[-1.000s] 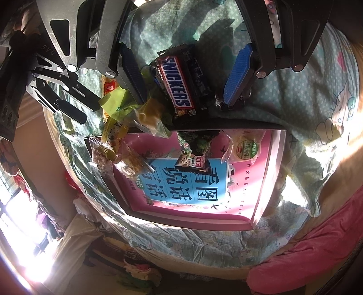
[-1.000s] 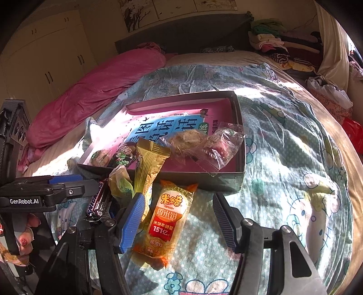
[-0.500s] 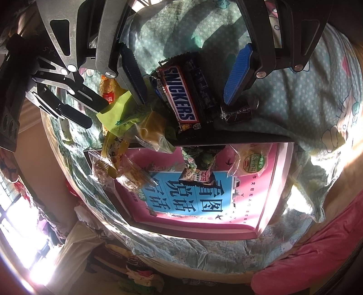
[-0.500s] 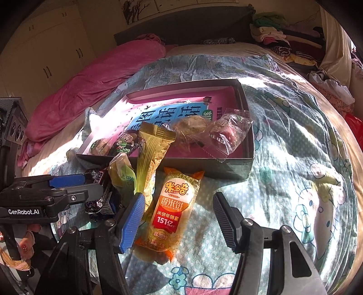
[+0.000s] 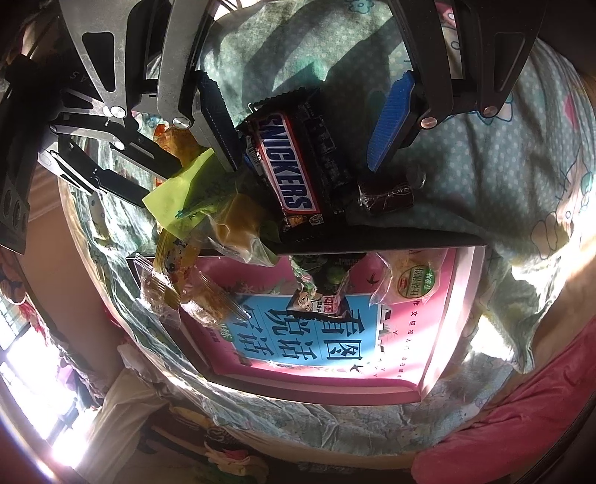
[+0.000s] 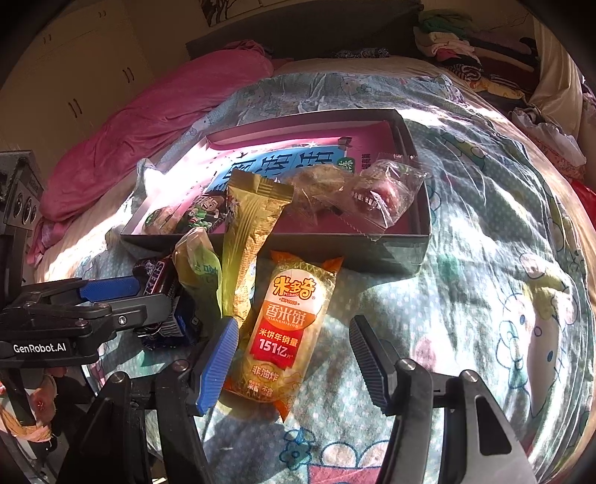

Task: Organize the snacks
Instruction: 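Grasp the Snickers bar with the left tool while the right grasps the orange rice-cracker bag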

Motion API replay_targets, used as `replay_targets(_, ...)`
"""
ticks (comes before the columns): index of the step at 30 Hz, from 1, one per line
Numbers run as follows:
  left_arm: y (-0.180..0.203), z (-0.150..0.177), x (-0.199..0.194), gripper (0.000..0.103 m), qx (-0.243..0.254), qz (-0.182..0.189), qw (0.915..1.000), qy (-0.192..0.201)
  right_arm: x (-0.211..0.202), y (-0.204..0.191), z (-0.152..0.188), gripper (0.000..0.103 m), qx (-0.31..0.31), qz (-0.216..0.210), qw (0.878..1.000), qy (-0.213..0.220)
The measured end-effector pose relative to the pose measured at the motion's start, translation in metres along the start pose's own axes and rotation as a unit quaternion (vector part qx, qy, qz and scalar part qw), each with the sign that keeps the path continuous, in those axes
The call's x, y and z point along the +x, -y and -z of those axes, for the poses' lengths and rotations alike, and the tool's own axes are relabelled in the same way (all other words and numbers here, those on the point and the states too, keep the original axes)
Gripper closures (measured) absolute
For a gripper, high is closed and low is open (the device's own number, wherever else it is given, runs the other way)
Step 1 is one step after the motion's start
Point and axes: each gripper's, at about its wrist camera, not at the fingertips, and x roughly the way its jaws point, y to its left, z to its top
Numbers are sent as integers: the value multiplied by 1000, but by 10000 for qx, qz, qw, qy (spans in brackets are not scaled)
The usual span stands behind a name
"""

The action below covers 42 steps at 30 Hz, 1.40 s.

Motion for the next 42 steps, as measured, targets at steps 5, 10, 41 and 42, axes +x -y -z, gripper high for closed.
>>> replay_targets(5, -2, 0, 2, 31, -35, 3, 10000, -36, 5, -4, 1, 41, -98, 19, 9999, -82)
replay_targets(10, -4, 1, 4, 31, -92, 51, 9999, -85, 9, -6, 3, 41, -167, 34, 9998, -142)
replay_targets(41, -9, 1, 7, 59, -157, 203, 9996, -75, 20, 8, -2, 53, -102, 251, 9995, -173)
replay_targets(42, -10, 1, 8, 59, -166, 196, 9996, -80, 21, 7, -3, 55, -139, 254, 9994, -176)
